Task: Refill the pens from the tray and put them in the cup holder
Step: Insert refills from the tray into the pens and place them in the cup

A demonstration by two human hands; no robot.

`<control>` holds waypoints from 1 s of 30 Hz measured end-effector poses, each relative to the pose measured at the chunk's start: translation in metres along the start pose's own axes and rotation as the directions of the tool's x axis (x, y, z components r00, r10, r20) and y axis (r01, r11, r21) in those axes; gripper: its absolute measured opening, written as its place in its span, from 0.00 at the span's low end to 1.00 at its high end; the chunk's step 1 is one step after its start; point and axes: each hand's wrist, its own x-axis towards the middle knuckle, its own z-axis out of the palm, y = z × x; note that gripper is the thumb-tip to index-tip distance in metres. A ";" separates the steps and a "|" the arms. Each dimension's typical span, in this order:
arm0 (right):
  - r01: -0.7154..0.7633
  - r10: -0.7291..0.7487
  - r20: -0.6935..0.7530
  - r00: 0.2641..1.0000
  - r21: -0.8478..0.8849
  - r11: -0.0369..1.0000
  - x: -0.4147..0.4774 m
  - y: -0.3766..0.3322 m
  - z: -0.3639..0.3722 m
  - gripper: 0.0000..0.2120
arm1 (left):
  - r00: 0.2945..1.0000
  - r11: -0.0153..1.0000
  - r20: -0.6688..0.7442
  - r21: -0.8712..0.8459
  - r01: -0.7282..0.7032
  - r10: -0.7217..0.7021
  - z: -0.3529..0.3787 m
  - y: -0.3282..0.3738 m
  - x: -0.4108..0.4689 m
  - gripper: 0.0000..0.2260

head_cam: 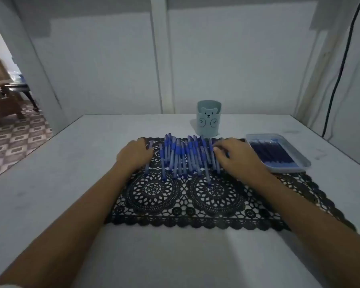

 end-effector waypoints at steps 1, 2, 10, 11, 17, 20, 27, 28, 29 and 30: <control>-0.003 0.003 -0.037 0.999 0.012 1.000 -0.005 0.002 0.005 0.12 | 0.999 0.998 0.013 0.048 0.049 -0.050 0.002 -0.001 -0.005 0.16; -0.004 0.007 -0.088 0.996 0.036 0.999 -0.008 0.004 0.007 0.12 | 0.997 0.994 -0.015 0.083 0.074 -0.073 0.004 -0.002 -0.005 0.17; 0.075 -0.067 -0.187 0.980 0.035 0.997 -0.019 0.017 0.018 0.12 | 0.996 0.960 -0.075 0.273 0.062 -0.043 0.004 0.005 -0.011 0.06; 0.086 -0.076 -0.198 0.977 0.044 0.995 -0.020 0.015 0.019 0.15 | 0.995 0.957 -0.090 0.279 0.074 -0.051 0.000 0.005 -0.014 0.07; 0.295 -0.298 -0.248 0.922 -0.050 0.954 -0.027 -0.005 0.015 0.22 | 0.898 0.903 -0.097 0.048 -0.426 0.429 -0.022 0.032 -0.055 0.05; 0.407 -0.457 -0.174 0.872 -0.258 0.876 -0.030 -0.014 0.018 0.22 | 0.681 0.692 -0.126 0.099 -0.715 0.721 -0.010 0.045 -0.075 0.10; 0.397 -0.411 -0.020 0.911 -0.225 0.890 -0.030 -0.015 0.027 0.15 | 0.617 0.619 -0.069 0.008 -0.785 0.784 0.002 0.043 -0.078 0.17; 0.386 -0.389 0.024 0.921 -0.190 0.903 -0.031 -0.016 0.028 0.16 | 0.622 0.623 -0.064 -0.007 -0.782 0.780 0.003 0.042 -0.078 0.17; 0.379 -0.375 0.056 0.925 -0.173 0.909 -0.031 -0.017 0.028 0.17 | 0.628 0.628 -0.052 -0.020 -0.778 0.776 0.004 0.041 -0.078 0.17; 0.377 -0.368 0.082 0.926 -0.171 0.910 -0.032 -0.017 0.028 0.17 | 0.633 0.632 -0.037 -0.032 -0.774 0.773 0.004 0.041 -0.078 0.18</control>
